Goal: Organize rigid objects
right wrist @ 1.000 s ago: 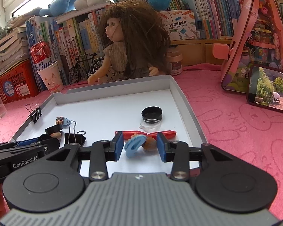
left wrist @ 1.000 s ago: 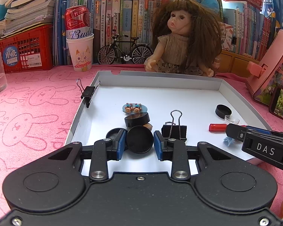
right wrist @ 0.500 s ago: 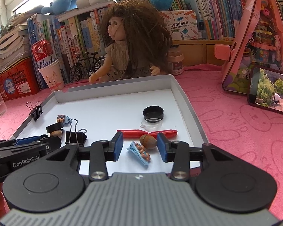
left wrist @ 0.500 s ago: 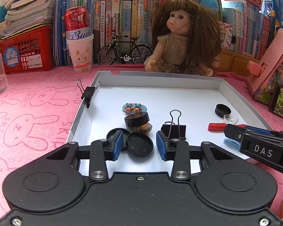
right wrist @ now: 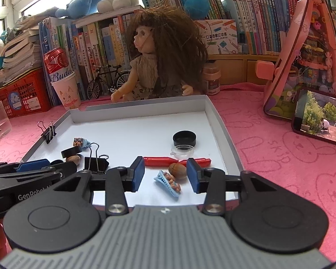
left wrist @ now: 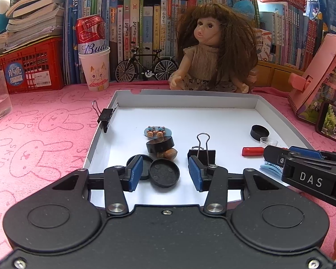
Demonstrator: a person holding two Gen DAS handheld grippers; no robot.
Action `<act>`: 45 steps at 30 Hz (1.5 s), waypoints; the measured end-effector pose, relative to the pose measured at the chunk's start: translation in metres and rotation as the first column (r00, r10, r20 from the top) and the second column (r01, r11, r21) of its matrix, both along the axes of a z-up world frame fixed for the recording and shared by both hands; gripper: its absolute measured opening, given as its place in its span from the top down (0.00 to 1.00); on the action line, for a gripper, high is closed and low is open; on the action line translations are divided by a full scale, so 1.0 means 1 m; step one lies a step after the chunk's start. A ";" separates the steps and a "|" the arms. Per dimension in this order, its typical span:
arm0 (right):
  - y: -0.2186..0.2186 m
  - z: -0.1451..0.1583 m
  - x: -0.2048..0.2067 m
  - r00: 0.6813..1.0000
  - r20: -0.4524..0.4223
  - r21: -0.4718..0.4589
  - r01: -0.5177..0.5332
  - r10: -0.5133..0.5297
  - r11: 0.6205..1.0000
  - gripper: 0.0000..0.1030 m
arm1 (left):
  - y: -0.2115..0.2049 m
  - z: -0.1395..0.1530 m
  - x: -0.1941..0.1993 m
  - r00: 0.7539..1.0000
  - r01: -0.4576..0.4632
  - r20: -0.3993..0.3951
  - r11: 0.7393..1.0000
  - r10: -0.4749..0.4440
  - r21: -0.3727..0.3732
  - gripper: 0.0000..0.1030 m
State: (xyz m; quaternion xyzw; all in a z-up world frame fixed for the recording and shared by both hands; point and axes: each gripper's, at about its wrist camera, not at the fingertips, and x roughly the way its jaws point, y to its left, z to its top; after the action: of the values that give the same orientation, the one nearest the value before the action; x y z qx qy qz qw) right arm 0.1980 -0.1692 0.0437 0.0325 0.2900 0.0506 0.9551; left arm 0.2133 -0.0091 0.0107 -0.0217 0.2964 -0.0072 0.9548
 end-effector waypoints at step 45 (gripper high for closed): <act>-0.008 0.015 -0.068 0.998 0.054 -0.056 -0.013 0.016 0.998 0.10 | 0.009 0.025 -0.089 0.995 0.070 0.073 0.998 -0.069 -0.008 0.26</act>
State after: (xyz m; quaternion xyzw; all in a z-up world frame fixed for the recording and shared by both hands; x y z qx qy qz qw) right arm 0.1296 -0.1773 0.0585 0.0024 0.2653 0.0502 0.9628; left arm 0.1241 -0.0005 0.0359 -0.0163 0.2618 -0.0427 0.9640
